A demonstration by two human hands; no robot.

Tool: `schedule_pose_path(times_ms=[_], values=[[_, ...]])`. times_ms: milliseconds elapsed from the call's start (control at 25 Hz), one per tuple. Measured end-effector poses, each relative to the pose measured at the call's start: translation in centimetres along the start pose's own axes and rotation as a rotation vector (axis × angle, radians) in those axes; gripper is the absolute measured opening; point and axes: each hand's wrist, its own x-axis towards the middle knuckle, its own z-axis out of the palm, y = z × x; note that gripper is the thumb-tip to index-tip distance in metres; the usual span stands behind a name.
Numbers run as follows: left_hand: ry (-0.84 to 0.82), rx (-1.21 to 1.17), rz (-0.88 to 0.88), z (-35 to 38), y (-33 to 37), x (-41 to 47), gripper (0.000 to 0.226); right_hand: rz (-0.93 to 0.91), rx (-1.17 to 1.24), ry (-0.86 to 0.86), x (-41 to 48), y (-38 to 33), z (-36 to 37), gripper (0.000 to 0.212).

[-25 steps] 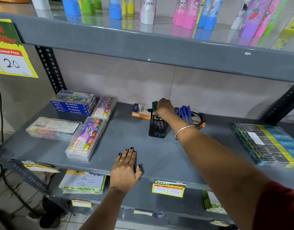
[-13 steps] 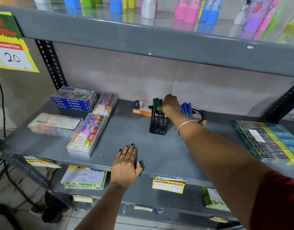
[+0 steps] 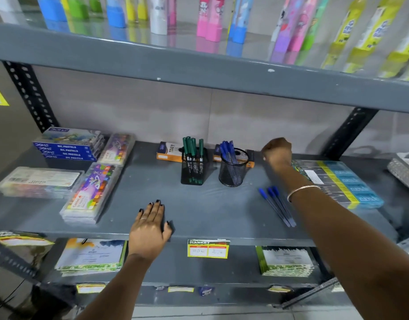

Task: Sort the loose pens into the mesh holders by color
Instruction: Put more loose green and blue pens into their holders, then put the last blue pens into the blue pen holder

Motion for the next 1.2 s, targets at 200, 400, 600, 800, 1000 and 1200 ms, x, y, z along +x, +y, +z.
schedule_pose_path(times_ms=[200,400,600,800,1000,1200], values=[[-0.049,0.026,-0.003,-0.5,0.2,-0.2,0.058,0.104,-0.213,-0.19,-2.3,7.0,0.5,0.008],[-0.072,0.022,0.047,-0.4,2.8,-0.7,0.07,0.058,-0.323,-0.173,-4.8,9.0,2.4,0.032],[-0.076,0.057,0.044,0.3,3.7,-0.4,0.062,0.037,-0.348,-0.144,-5.4,8.5,3.0,0.029],[-0.039,0.057,0.043,0.6,3.6,-0.3,0.059,-0.003,0.06,0.12,-2.9,2.1,0.4,0.022],[-0.003,0.033,0.053,0.8,3.6,-0.3,0.058,-0.222,0.044,0.146,-0.5,-5.8,0.6,0.022],[-0.016,0.025,0.06,0.7,3.5,-0.3,0.057,-0.15,-0.226,-0.123,-1.0,-5.7,4.6,0.025]])
